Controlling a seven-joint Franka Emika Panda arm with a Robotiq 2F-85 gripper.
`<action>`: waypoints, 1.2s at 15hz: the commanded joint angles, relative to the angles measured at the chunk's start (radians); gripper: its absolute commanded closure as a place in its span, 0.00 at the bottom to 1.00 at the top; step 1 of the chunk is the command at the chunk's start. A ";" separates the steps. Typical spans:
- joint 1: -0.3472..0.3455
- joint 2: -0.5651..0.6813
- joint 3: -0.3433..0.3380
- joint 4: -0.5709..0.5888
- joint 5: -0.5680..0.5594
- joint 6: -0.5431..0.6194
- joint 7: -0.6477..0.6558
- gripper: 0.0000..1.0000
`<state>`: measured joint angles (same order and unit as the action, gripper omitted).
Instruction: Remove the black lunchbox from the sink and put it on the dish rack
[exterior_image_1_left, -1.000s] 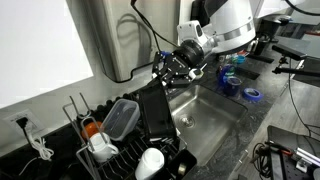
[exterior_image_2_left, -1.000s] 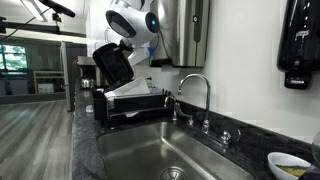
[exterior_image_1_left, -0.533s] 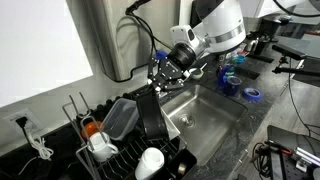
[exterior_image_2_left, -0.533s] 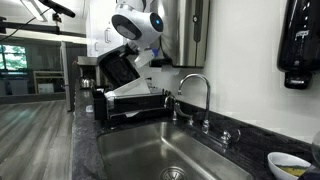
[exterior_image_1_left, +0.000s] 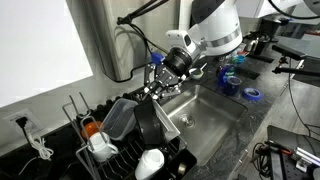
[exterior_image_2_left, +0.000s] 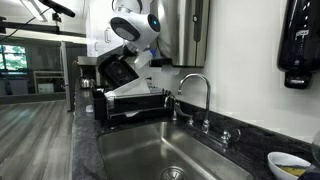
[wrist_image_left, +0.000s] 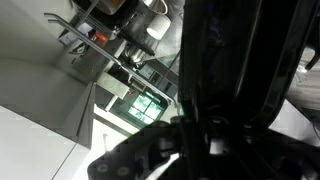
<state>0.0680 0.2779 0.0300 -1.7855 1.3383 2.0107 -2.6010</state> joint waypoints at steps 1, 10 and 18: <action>0.020 0.028 0.014 0.059 -0.081 0.063 0.002 0.98; 0.026 0.029 0.046 0.060 -0.149 0.125 0.003 0.98; 0.015 0.045 0.045 0.059 -0.146 0.107 0.002 0.98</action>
<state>0.0963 0.3008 0.0647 -1.7514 1.2092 2.1171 -2.5999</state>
